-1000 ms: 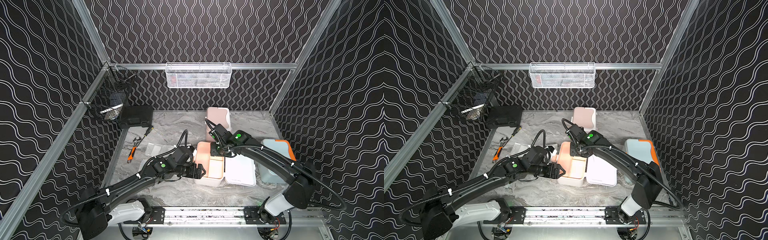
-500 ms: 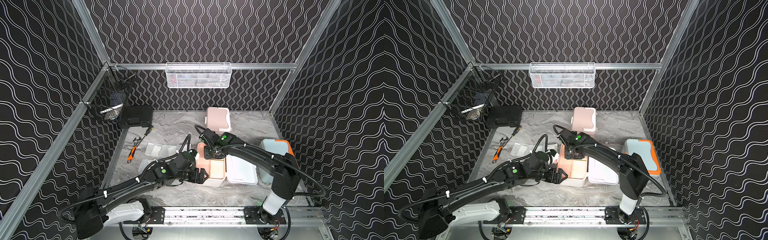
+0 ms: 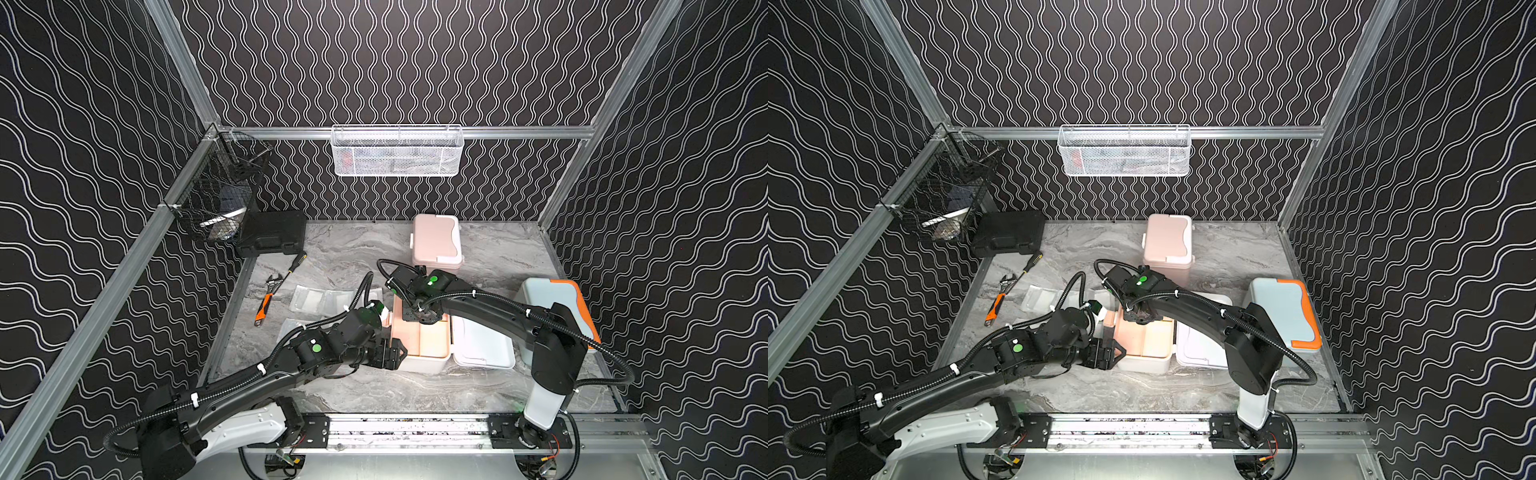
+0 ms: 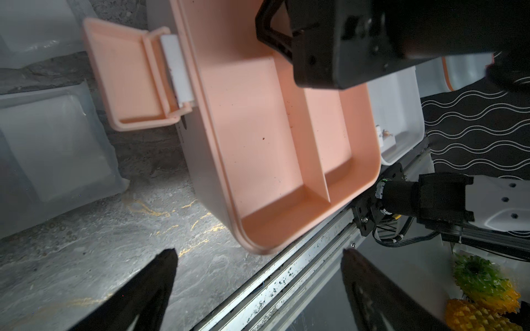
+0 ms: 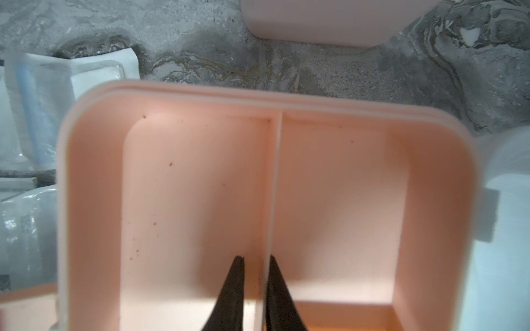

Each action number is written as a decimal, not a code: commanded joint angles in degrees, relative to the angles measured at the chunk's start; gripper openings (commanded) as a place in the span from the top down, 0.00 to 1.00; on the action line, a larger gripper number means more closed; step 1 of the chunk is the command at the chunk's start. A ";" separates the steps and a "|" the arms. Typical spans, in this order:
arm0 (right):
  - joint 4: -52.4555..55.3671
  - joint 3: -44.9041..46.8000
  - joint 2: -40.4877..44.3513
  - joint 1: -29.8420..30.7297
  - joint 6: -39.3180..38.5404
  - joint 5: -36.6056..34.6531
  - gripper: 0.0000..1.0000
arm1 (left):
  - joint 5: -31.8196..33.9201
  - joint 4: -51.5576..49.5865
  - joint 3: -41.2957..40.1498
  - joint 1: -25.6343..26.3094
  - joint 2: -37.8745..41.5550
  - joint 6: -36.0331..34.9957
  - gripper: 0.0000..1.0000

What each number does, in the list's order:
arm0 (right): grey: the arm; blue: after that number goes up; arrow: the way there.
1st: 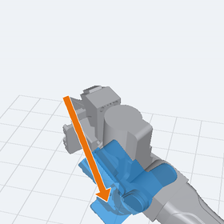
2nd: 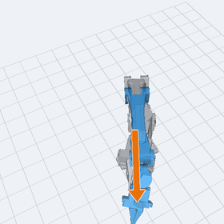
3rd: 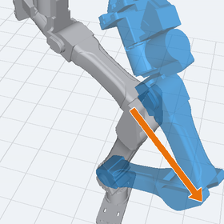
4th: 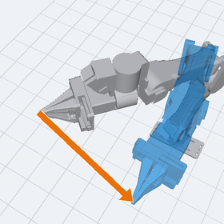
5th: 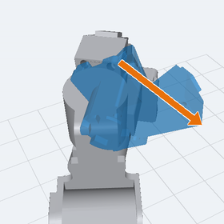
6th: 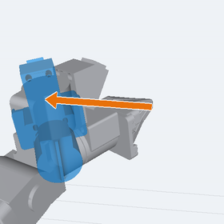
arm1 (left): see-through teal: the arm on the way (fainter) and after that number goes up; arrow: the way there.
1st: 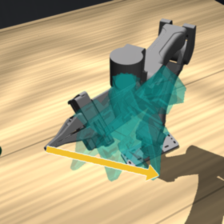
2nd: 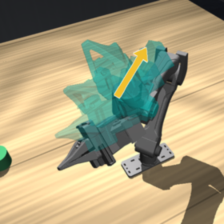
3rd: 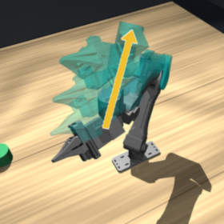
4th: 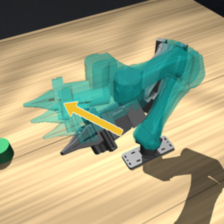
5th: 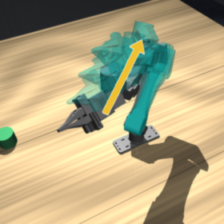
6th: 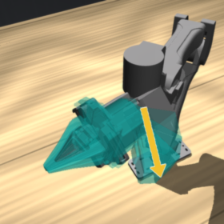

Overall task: Open first aid kits and take out gauze
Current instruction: Pick up the compartment layer from the first aid kit.

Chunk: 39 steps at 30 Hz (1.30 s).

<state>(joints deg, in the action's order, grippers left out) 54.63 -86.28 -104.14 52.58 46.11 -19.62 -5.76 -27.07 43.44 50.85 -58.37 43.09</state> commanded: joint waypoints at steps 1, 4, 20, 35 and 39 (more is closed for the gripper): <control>4.35 -0.41 -0.71 0.42 2.66 -0.76 0.88 | 0.28 3.42 -1.03 -0.14 0.97 -0.61 0.08; 5.20 -1.49 -1.31 0.66 3.36 -1.06 0.93 | -0.13 4.39 -1.57 -0.14 1.04 -0.27 0.10; 8.91 -4.42 -0.77 2.27 5.72 -5.61 1.00 | -0.19 5.34 -2.64 -0.49 2.39 0.77 0.23; 10.53 -6.55 -1.88 3.06 3.57 -7.40 1.00 | 0.73 4.14 -2.13 -0.49 2.71 0.74 0.24; 12.97 -8.92 -3.56 4.00 3.28 -9.36 1.00 | 1.08 3.48 -1.83 -0.58 2.99 0.57 0.24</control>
<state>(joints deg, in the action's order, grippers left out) 64.27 -93.78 -107.00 56.10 49.84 -25.93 -5.78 -23.22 41.01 50.35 -55.79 43.51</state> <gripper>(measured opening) 0.050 0.763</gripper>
